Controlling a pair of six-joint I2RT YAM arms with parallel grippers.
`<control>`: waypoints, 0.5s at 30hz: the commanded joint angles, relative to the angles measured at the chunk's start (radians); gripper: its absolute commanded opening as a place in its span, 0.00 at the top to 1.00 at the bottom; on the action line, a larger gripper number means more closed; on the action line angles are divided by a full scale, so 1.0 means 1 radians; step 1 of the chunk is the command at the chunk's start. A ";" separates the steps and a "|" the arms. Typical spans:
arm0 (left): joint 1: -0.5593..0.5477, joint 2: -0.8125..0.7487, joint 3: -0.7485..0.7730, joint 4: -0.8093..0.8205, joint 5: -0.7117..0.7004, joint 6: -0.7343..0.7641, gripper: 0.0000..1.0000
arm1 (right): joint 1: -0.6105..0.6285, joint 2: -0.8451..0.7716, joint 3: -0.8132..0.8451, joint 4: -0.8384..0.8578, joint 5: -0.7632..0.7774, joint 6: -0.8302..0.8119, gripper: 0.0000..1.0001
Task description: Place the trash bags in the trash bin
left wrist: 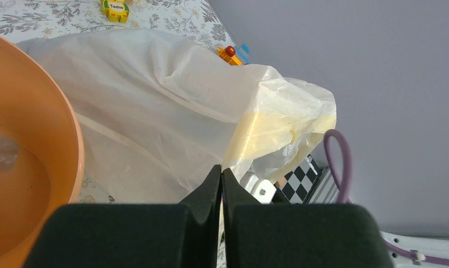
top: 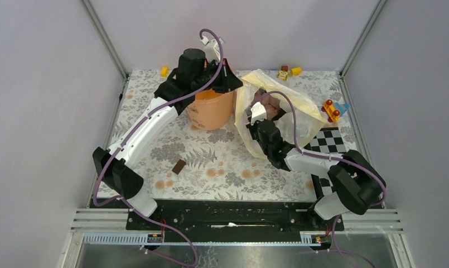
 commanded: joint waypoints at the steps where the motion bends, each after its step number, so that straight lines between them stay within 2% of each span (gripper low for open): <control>1: 0.004 -0.071 0.006 0.041 0.024 0.002 1.00 | -0.017 0.049 -0.002 0.161 0.074 -0.009 0.95; 4: 0.004 -0.097 -0.024 0.042 0.026 -0.001 1.00 | -0.058 0.081 0.050 0.087 0.046 0.057 0.95; 6: 0.004 -0.117 -0.057 0.057 0.029 -0.020 1.00 | -0.084 0.099 0.087 0.047 0.068 0.091 0.91; 8: 0.003 -0.150 -0.129 0.128 0.070 -0.068 1.00 | -0.114 0.116 0.131 -0.006 0.115 0.127 0.88; 10: 0.001 -0.181 -0.203 0.205 0.100 -0.112 1.00 | -0.163 0.135 0.187 -0.085 0.098 0.184 0.85; 11: 0.001 -0.204 -0.250 0.236 0.093 -0.132 1.00 | -0.209 0.161 0.266 -0.185 0.098 0.247 0.82; 15: 0.000 -0.208 -0.267 0.240 0.102 -0.140 1.00 | -0.241 0.185 0.368 -0.288 0.143 0.279 0.66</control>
